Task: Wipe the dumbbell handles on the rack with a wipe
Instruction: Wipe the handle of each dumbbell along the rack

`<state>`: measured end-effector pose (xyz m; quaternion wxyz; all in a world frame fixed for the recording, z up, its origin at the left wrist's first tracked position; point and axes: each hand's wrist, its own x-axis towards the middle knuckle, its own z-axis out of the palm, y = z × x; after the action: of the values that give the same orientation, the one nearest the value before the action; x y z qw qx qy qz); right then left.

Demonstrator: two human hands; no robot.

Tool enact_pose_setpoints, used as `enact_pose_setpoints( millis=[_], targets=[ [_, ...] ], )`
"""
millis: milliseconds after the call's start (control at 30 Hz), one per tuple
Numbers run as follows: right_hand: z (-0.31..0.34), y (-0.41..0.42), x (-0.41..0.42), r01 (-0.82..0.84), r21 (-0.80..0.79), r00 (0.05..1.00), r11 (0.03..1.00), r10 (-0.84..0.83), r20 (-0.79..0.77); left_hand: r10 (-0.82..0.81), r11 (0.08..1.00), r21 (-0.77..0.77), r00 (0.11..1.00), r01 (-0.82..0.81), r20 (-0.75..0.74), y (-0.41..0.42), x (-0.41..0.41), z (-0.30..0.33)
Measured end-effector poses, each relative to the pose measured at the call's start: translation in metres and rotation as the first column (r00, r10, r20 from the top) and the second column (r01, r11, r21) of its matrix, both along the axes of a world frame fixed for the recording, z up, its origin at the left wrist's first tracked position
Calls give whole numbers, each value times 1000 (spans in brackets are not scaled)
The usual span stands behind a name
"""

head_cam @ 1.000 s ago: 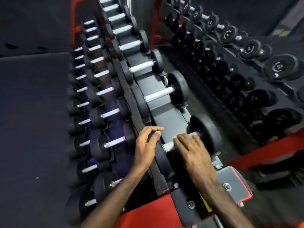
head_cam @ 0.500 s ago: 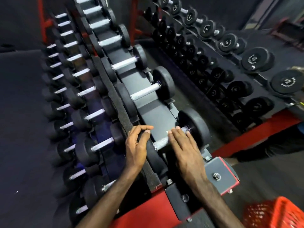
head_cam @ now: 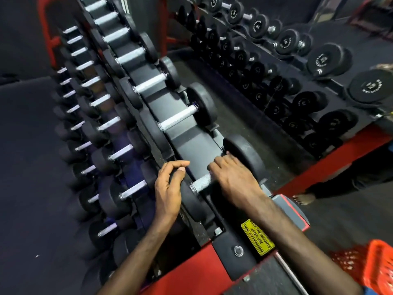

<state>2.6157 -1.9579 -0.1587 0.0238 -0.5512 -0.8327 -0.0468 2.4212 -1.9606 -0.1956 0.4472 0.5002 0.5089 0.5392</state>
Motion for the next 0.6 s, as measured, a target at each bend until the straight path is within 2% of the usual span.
enact_pose_setpoints(
  millis=[100, 167, 267, 367, 533, 600],
  targets=[
    [-3, 0, -16, -152, -138, 988, 979, 151, -22, 15, 1000, 12, 1000, -15, -10, 0, 1, 1],
    [-4, 4, -14, -141, -186, 989, 972, 132, -62, 16, 1000, 15, 1000, -15, -8, 0, -1, -1],
    [-4, 3, -8, -43, -125, 998, 991, 37, -48, 9, 1000, -2, 1000, -9, 2, 1, 1, 0],
    [-9, -10, -25, -178, -160, 984, 971, 178, -13, 17, 1000, -2, 1000, -17, -2, 0, 1, 1],
    [-5, -7, -2, -91, -18, 991, 996, 88, -100, 6, 1000, 2, 1000, -6, -17, 2, 0, -1],
    [-16, -23, -9, -167, 45, 982, 985, 170, -78, 13, 1000, 6, 1000, -12, -16, 2, 0, -4]
  ],
)
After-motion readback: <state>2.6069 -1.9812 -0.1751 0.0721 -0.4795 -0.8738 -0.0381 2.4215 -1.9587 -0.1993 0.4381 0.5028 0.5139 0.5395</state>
